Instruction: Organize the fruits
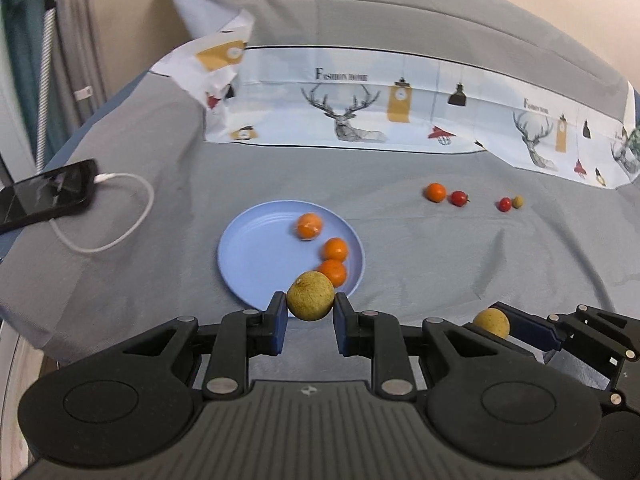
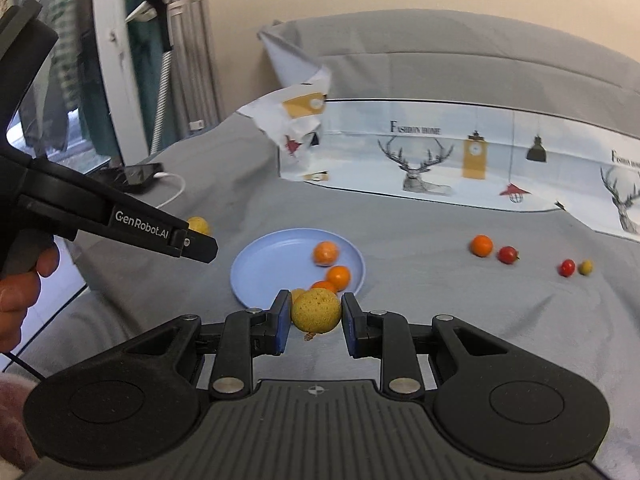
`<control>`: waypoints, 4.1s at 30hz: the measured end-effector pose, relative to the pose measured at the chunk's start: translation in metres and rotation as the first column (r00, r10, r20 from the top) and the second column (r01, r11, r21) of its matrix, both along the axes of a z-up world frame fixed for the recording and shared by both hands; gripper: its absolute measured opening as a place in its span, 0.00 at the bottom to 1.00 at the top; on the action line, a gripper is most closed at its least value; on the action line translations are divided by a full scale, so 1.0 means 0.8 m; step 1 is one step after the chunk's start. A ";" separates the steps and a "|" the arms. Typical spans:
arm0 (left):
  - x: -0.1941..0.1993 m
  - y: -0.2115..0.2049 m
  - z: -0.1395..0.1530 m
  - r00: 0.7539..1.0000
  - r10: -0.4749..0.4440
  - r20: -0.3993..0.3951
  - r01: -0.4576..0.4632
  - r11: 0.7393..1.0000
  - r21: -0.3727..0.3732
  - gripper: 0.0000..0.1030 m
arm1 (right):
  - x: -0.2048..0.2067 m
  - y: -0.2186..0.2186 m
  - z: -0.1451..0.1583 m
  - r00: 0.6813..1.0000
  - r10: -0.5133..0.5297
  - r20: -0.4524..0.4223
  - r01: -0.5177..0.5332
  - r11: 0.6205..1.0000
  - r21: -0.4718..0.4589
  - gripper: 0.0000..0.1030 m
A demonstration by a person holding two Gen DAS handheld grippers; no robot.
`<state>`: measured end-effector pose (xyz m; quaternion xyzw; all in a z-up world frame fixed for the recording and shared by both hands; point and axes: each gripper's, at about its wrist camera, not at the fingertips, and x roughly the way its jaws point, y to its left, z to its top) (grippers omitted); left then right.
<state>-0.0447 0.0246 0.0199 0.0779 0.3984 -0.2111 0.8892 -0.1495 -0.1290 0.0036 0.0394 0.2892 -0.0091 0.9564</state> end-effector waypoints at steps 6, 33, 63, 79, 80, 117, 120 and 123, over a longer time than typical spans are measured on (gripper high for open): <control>0.001 0.019 0.004 0.999 0.047 0.008 -0.047 0.998 -0.037 0.26 | 0.008 0.017 0.004 0.999 0.037 -0.008 -0.037 0.999 -0.034 0.27; 0.056 0.024 -0.009 0.994 0.107 -0.020 -0.107 0.993 -0.048 0.26 | 0.054 0.016 -0.009 0.999 0.028 -0.042 -0.030 0.998 -0.048 0.27; 0.222 -0.026 -0.129 0.984 0.136 -0.117 -0.125 0.988 0.093 1.00 | 0.261 -0.008 -0.123 0.971 0.129 -0.203 -0.144 0.988 -0.058 0.49; 0.086 0.007 -0.065 0.979 0.186 -0.078 -0.180 0.980 0.081 1.00 | 0.139 0.012 -0.059 0.971 0.035 -0.235 -0.049 0.997 -0.052 0.95; 0.078 0.009 -0.061 0.979 0.191 -0.066 -0.186 0.979 0.082 1.00 | 0.128 0.014 -0.053 0.974 0.026 -0.225 -0.039 0.998 -0.054 0.95; -0.023 0.015 -0.007 0.983 0.166 0.081 -0.170 0.984 0.045 1.00 | 0.007 0.026 0.016 0.999 -0.051 -0.017 0.050 0.996 -0.074 0.97; -0.023 0.015 -0.007 0.983 0.166 0.081 -0.170 0.984 0.043 1.00 | 0.008 0.027 0.016 0.999 -0.051 -0.017 0.050 0.996 -0.075 0.97; -0.023 0.016 -0.007 0.983 0.166 0.082 -0.170 0.985 0.043 1.00 | 0.008 0.027 0.016 0.998 -0.052 -0.017 0.051 0.996 -0.074 0.97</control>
